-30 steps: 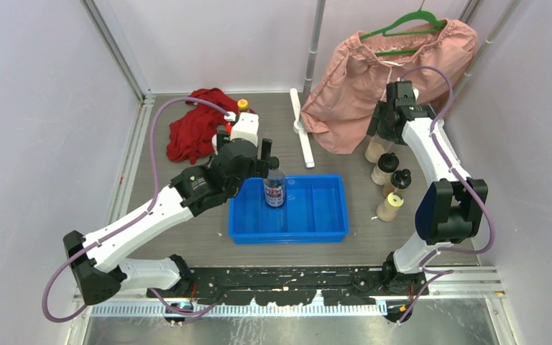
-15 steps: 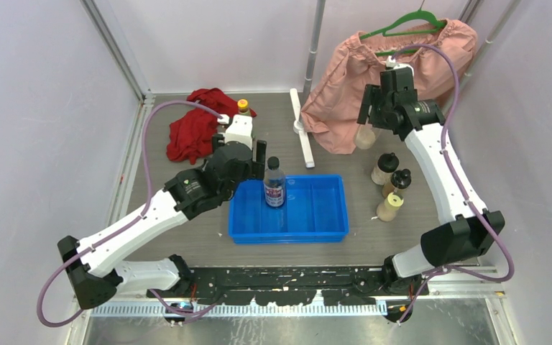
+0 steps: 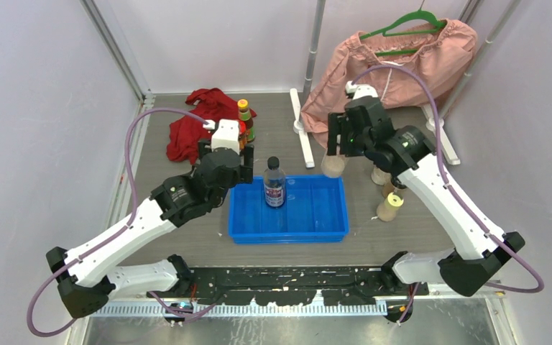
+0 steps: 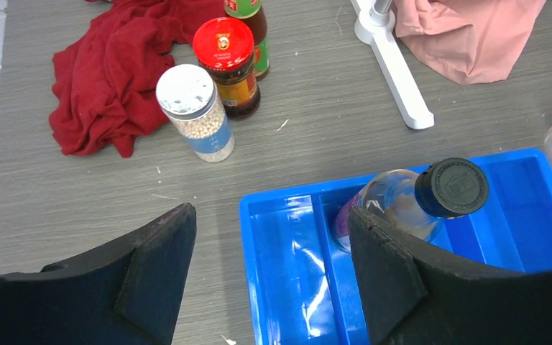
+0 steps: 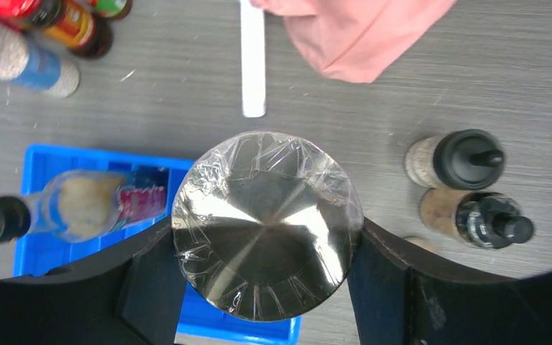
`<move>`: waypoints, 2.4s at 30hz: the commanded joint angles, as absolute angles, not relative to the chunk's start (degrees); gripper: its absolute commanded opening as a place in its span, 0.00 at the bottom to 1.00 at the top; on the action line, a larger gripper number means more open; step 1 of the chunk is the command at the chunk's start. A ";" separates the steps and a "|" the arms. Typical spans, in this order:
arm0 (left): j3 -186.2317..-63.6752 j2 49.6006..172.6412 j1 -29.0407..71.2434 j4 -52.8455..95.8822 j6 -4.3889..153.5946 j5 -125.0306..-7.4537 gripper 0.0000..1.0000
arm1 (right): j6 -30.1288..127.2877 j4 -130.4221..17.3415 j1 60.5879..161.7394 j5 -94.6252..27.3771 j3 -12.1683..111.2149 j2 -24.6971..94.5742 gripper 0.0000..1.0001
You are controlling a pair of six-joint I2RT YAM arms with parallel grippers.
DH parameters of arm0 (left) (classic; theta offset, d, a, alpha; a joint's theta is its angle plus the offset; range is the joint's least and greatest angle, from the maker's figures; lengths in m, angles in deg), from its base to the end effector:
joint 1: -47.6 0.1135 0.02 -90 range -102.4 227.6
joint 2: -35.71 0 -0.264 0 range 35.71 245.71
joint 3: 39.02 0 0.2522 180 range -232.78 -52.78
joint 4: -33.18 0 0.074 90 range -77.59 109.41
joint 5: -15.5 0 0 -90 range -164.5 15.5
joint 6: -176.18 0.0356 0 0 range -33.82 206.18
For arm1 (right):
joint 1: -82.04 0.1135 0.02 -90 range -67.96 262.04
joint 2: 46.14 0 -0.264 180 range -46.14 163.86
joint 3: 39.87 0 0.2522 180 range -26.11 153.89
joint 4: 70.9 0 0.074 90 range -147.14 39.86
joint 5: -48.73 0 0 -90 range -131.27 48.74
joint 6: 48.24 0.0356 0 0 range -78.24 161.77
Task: Organize the condiment bottles
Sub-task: Place the bottle in the storage box.
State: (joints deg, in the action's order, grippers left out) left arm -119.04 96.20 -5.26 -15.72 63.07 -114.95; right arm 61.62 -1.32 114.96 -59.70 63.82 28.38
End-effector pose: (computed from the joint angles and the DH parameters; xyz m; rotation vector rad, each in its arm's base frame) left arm 0.1487 -0.1580 0.3780 0.0927 1.9534 -0.1328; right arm 0.2175 0.1274 0.4210 -0.0876 2.2348 0.1338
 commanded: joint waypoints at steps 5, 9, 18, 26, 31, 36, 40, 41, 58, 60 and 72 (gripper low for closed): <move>-118.62 93.45 -5.05 -17.84 61.42 -117.35 0.77 | 66.54 -4.07 128.03 -67.81 61.00 27.58 0.13; -118.61 92.71 -5.05 -18.59 61.14 -117.54 0.77 | 67.15 -5.38 131.99 -70.60 59.62 28.83 0.13; -118.33 91.76 -5.05 -19.82 60.32 -117.26 0.77 | 65.45 -17.64 135.60 -73.75 49.53 26.06 0.13; -117.06 91.33 -5.06 -20.09 59.14 -116.45 0.76 | 61.24 -31.09 138.76 -75.56 38.66 21.62 0.13; -117.12 91.65 -5.13 -20.66 59.01 -116.43 0.76 | 59.75 -36.91 139.04 -74.09 34.10 18.38 0.13; -117.47 92.17 -5.13 -20.93 58.94 -116.58 0.76 | 58.75 -39.68 139.06 -72.93 32.39 17.65 0.13; -117.56 92.64 -5.13 -20.99 58.55 -116.60 0.75 | 57.48 -41.76 139.05 -71.77 31.06 18.08 0.13; -117.56 92.79 -5.13 -21.07 58.42 -116.55 0.75 | 57.30 -42.21 139.06 -71.71 30.90 18.26 0.14; -117.74 94.34 -5.31 -21.04 57.65 -116.61 0.75 | 55.73 -47.08 139.05 -72.43 27.15 20.95 0.14; -117.66 94.27 -5.27 -21.06 57.71 -116.80 0.75 | 55.59 -47.53 139.01 -72.52 26.70 21.30 0.14; -117.01 94.25 -5.30 -20.80 58.04 -117.28 0.75 | 55.52 -50.21 139.02 -72.86 25.00 23.07 0.14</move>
State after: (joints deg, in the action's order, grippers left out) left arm -117.10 94.46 -5.26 -21.60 58.11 -115.93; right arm 55.57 -43.38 138.83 -70.83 24.65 23.18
